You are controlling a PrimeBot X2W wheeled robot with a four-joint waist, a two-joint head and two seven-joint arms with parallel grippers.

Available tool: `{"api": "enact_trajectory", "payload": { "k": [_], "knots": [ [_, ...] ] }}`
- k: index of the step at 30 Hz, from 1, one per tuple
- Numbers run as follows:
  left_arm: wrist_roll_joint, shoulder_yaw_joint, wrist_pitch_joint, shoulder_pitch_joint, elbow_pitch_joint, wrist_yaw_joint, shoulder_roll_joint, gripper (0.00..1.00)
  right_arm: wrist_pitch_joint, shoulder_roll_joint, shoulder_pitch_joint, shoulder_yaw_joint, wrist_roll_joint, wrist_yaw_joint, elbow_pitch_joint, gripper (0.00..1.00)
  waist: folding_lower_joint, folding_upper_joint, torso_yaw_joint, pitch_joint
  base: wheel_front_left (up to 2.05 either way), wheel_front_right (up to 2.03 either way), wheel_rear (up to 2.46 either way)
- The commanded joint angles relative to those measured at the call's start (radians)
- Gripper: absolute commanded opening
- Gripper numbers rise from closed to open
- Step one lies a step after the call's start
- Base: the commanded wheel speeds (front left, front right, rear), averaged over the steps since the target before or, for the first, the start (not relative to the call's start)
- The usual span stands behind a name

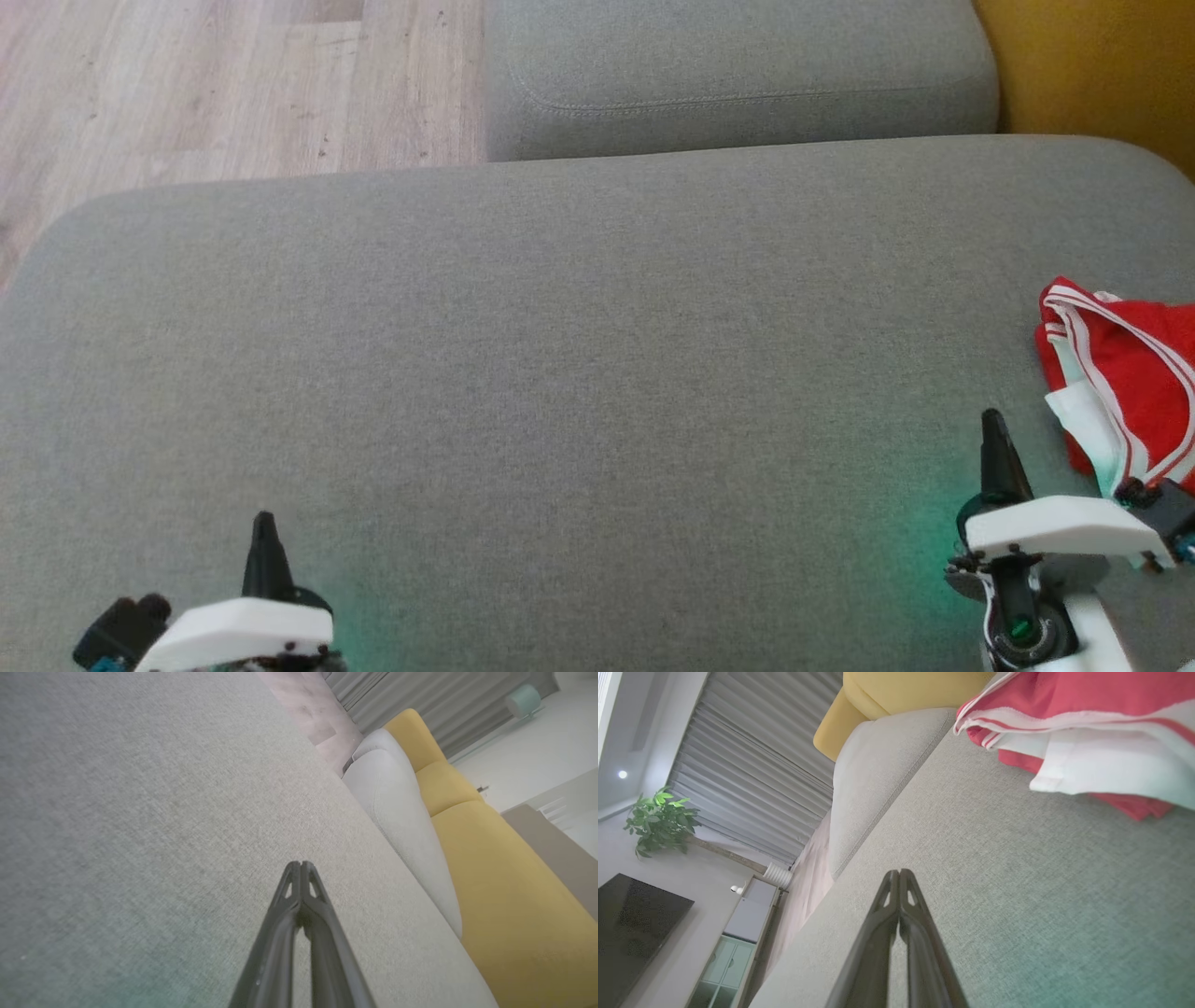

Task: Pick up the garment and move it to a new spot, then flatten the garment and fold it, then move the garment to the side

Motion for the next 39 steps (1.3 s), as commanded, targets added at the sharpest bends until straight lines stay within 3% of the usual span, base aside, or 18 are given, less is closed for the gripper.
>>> {"api": "enact_trajectory", "payload": {
  "k": [1, 39],
  "knots": [
    [-0.027, 0.029, 0.005, -0.051, -0.038, -0.012, 0.003, 0.00, 0.010, -0.004, -0.017, 0.005, 0.032, 0.000, -0.045, 0.00, 0.0000, -0.0001, 0.000, 0.000, 0.00, 0.00, 0.00],
    [-0.438, 0.094, 0.112, -0.082, -0.110, -0.060, 0.004, 0.00, 0.119, -0.003, 0.009, -0.047, 0.468, -0.001, -0.184, 0.00, 0.0000, -0.0001, -0.006, 0.004, 0.00, 0.00, 0.00]
  ]
}}
